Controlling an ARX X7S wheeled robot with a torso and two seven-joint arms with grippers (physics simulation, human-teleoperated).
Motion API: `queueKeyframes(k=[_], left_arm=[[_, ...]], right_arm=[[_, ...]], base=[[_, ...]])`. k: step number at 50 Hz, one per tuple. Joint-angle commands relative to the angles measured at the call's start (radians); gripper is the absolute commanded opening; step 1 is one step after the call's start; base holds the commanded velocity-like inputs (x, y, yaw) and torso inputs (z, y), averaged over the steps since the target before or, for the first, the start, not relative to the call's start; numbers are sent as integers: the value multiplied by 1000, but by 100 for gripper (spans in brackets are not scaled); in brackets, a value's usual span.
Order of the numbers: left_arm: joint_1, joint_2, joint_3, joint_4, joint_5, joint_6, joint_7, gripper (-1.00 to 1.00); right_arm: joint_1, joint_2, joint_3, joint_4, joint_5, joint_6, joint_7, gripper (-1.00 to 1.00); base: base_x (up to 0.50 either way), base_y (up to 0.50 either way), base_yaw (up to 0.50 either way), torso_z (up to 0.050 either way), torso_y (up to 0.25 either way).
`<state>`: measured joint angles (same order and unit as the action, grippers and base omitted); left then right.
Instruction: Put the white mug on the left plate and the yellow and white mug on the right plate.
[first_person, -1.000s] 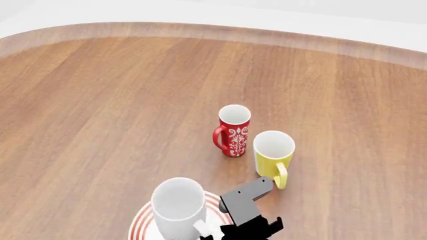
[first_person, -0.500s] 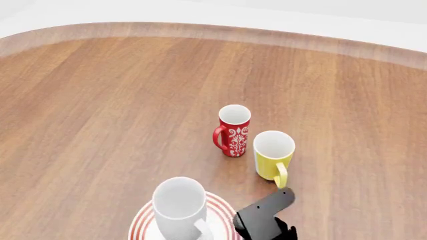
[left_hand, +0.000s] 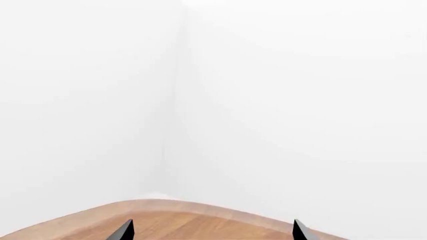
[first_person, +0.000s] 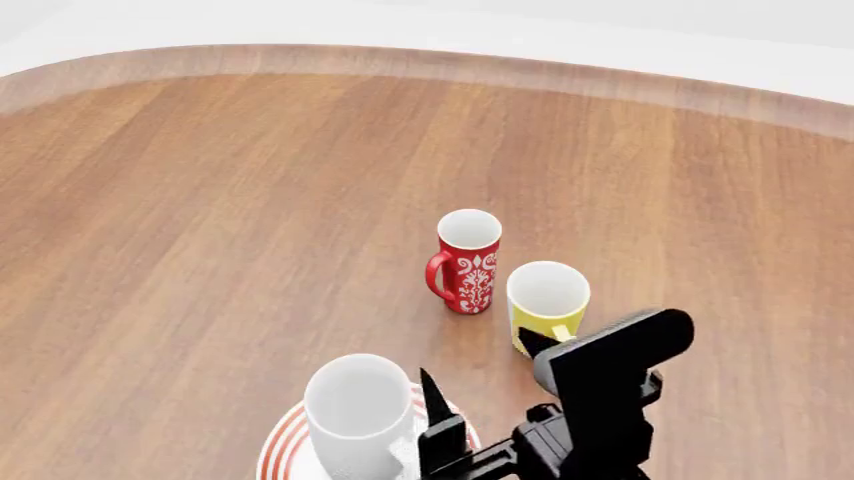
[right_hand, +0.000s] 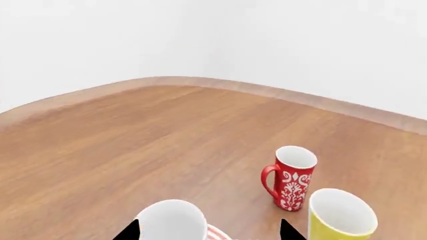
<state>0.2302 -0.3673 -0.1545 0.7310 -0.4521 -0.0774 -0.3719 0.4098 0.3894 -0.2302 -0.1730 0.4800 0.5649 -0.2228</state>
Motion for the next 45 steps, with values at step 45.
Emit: queueKeyframes(k=[45], left_arm=[[22, -11, -8, 11, 2, 22, -20, 100]], right_arm=[[287, -181, -6, 640, -180, -104, 260, 100]], base=[[0, 0, 0, 0, 0]])
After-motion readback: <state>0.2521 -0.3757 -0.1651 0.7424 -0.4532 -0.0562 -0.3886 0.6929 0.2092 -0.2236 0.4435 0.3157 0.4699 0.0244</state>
